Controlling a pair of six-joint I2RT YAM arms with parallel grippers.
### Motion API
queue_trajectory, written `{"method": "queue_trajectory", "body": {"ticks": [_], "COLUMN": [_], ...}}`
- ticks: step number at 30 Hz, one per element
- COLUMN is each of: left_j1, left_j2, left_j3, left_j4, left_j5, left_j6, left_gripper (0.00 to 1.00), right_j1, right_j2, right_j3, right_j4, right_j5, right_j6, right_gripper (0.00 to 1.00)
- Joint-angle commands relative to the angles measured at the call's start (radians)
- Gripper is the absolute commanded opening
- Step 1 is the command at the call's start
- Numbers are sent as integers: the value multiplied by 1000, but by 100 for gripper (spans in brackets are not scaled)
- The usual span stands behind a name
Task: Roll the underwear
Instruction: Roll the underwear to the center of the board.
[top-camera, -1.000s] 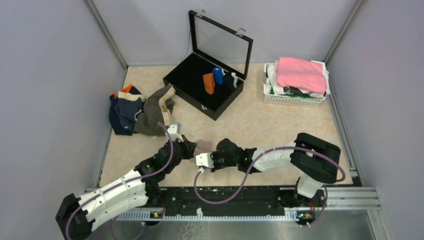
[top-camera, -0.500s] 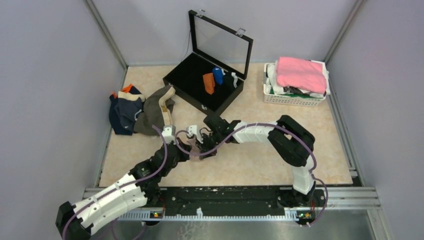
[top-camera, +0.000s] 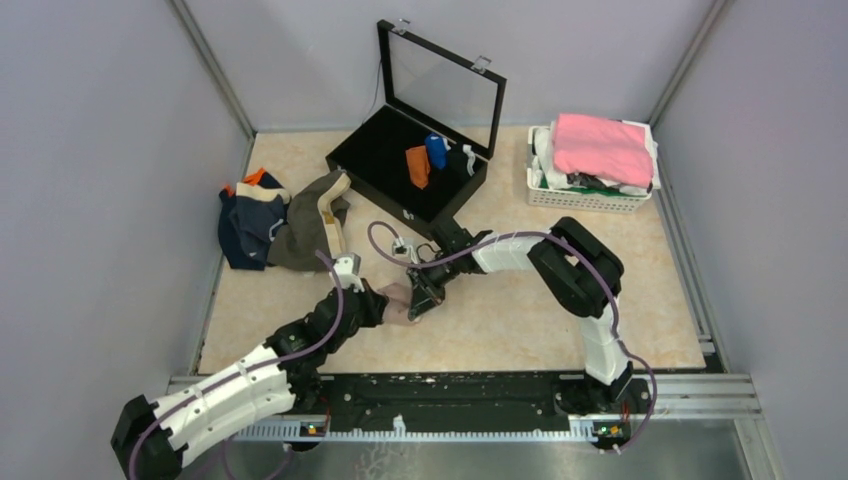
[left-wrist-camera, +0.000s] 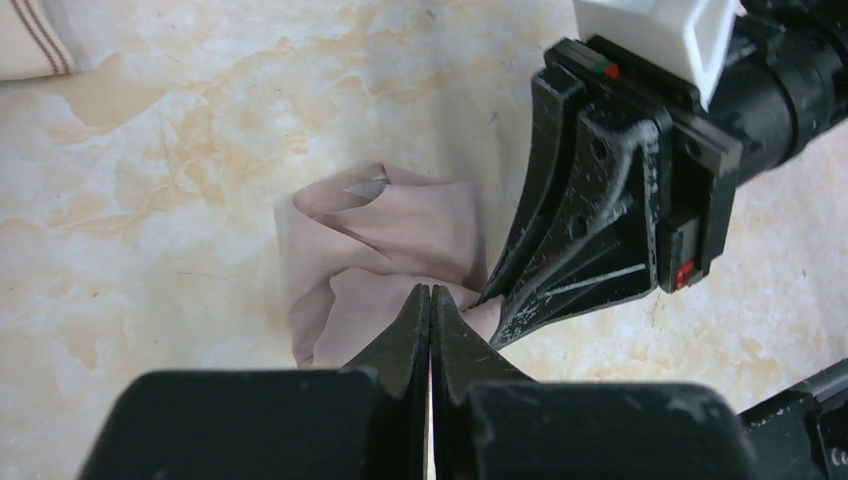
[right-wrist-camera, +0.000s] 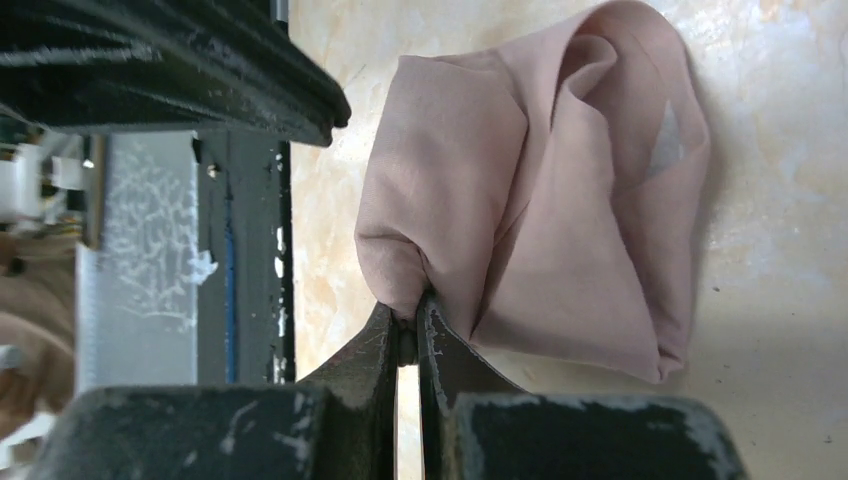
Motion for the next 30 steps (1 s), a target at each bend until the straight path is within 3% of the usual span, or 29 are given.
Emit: {"method": "queue_trajectory", "body": {"ticks": [1, 9, 18, 30], "left_j1": [0, 0, 0, 0], "left_j2": [58, 185, 288, 300], "left_j3": [-15, -11, -3, -23], "left_j4": [127, 241, 324, 339], "left_j5": [72, 141, 178, 198], "left_j6": [51, 97, 122, 129], "left_gripper": [0, 0, 0, 0], "right_j1": [-26, -61, -78, -96], "right_j2": [49, 51, 71, 81], "right_j3": [-26, -78, -81, -92], "right_j4": [42, 197, 209, 232], "right_j5": [-54, -39, 39, 105], "right_j6": [146, 356, 507, 617], "right_gripper": [0, 0, 0, 0]}}
